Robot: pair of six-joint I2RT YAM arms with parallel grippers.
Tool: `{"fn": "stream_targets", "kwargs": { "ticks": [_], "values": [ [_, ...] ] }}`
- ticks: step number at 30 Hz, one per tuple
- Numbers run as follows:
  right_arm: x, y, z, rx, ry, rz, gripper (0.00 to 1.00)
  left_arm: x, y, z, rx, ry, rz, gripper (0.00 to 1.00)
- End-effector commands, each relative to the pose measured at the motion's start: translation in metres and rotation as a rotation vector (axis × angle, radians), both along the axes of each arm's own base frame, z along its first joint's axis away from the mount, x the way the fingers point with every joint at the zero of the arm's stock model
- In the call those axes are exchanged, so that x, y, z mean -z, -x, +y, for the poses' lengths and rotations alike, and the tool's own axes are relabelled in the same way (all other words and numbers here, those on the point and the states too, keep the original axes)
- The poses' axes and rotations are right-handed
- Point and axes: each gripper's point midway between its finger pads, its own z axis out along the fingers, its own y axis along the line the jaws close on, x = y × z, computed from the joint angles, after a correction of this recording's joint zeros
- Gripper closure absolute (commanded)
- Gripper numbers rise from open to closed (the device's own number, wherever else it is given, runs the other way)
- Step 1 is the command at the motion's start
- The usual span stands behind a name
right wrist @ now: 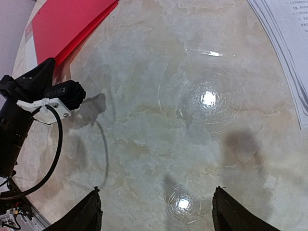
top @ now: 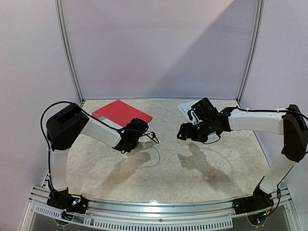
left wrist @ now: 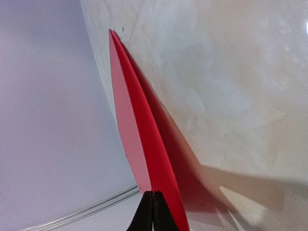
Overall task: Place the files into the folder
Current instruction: Pick up the folder from the corner of the board.
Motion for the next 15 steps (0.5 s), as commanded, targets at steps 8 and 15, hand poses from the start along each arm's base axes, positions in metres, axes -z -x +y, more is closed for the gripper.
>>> {"fn": "stream_targets", "kwargs": {
  "ticks": [8,15],
  "values": [
    [-0.043,-0.026,0.057,0.091,-0.363,0.003,0.24,-0.097,0.0,0.015,-0.076,0.366,-0.029,1.0],
    [-0.073,-0.058,0.113,0.202,-0.691,0.065,0.31,-0.13,0.032,0.031,-0.068,0.487,-0.026,1.0]
  ]
}}
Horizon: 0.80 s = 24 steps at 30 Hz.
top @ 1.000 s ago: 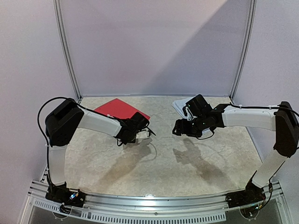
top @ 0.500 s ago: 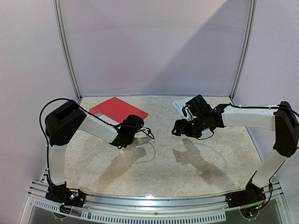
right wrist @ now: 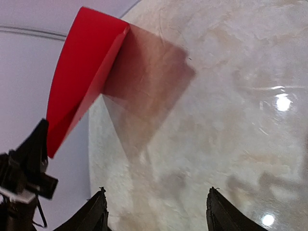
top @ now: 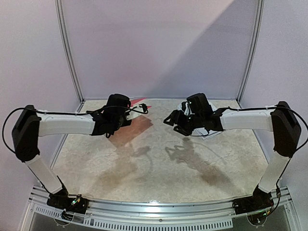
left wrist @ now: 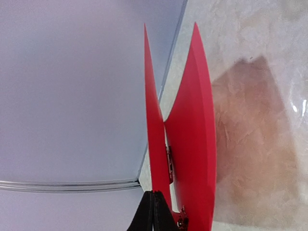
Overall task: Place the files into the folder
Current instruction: Pick up the folder from the corner of the board, then pass from the left arm to the right
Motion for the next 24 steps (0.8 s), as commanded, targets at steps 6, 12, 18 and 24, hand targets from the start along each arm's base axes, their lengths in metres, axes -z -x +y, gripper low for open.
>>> {"fn": "stream_targets", "kwargs": {
  "ticks": [6,12,18,24],
  "values": [
    [-0.026,-0.03,0.106,0.046,-0.387,0.105,0.33,0.006,0.037,0.016,0.012,0.133,0.051,1.0],
    [0.008,-0.044,0.12,0.123,-0.431,0.199,0.37,0.004,0.04,0.016,0.013,0.152,0.038,1.0],
    [0.028,-0.045,0.12,0.183,-0.443,0.259,0.37,0.005,0.039,0.014,0.017,0.143,0.027,1.0],
    [0.031,-0.062,0.136,0.197,-0.5,0.304,0.39,0.0,0.039,0.008,0.031,0.151,0.012,1.0]
  ]
}}
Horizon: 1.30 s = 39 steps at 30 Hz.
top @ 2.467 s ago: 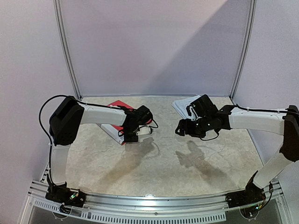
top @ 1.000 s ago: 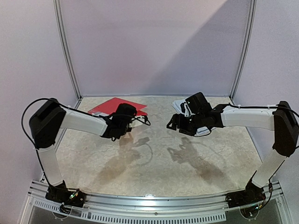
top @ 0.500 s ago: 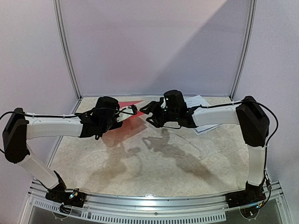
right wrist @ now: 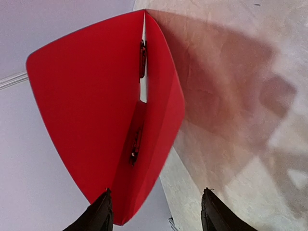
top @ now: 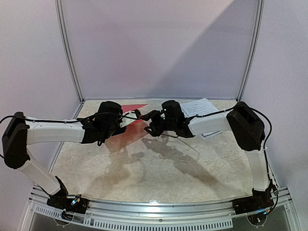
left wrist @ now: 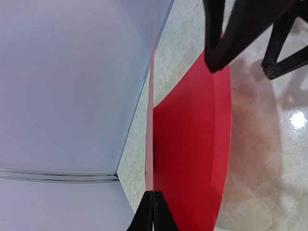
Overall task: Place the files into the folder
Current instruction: Pass from the left arm to the right, then open the folder at the center of the board.
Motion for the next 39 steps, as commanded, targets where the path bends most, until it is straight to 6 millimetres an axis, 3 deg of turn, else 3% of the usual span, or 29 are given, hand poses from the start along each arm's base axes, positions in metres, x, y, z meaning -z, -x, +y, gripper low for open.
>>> {"fn": "stream_targets", "kwargs": {
  "ticks": [1,5,8,13,16,17,19,21,23,27,29,32,35,39],
  "values": [
    [0.019,-0.018,0.014,0.033,-0.033,0.061,0.39,-0.014,0.002,-0.01,0.019,0.04,-0.037,1.0],
    [0.042,-0.026,0.012,0.103,-0.024,0.145,0.44,-0.021,-0.001,-0.01,0.013,0.042,-0.052,1.0],
    [0.038,-0.037,0.014,0.122,-0.041,0.135,0.54,-0.021,0.0,-0.01,0.015,0.049,-0.05,1.0],
    [0.031,-0.048,0.01,0.113,-0.032,0.084,0.95,-0.015,0.005,-0.011,0.026,0.062,-0.007,1.0],
    [0.022,-0.05,-0.004,0.118,0.037,0.021,1.0,-0.019,0.015,-0.012,0.03,0.102,0.138,1.0],
    [0.011,-0.051,-0.009,0.112,0.069,-0.016,1.0,-0.023,0.02,-0.015,0.046,0.139,0.202,0.92],
    [-0.001,-0.049,-0.019,0.086,0.165,-0.1,1.0,-0.033,0.034,-0.019,0.088,0.232,0.339,0.58],
    [-0.024,-0.045,-0.03,0.069,0.257,-0.191,1.0,-0.051,0.047,-0.018,0.12,0.331,0.442,0.31],
    [-0.046,-0.04,-0.047,0.063,0.393,-0.308,1.0,-0.076,0.057,-0.012,0.145,0.434,0.519,0.19],
    [-0.136,-0.009,-0.069,0.018,0.644,-0.599,1.0,-0.121,0.056,0.025,0.098,0.586,0.531,0.13],
    [-0.172,0.016,-0.068,-0.035,0.791,-0.743,1.0,-0.135,0.049,0.051,0.031,0.618,0.49,0.13],
    [-0.21,0.065,-0.056,-0.159,1.056,-0.989,1.0,-0.149,0.038,0.091,-0.077,0.673,0.42,0.12],
    [-0.216,0.111,-0.044,-0.256,1.334,-1.173,1.0,-0.157,0.031,0.125,-0.162,0.748,0.381,0.1],
    [-0.185,0.136,-0.032,-0.352,1.517,-1.204,1.0,-0.155,0.03,0.151,-0.241,0.79,0.346,0.1]
  ]
}}
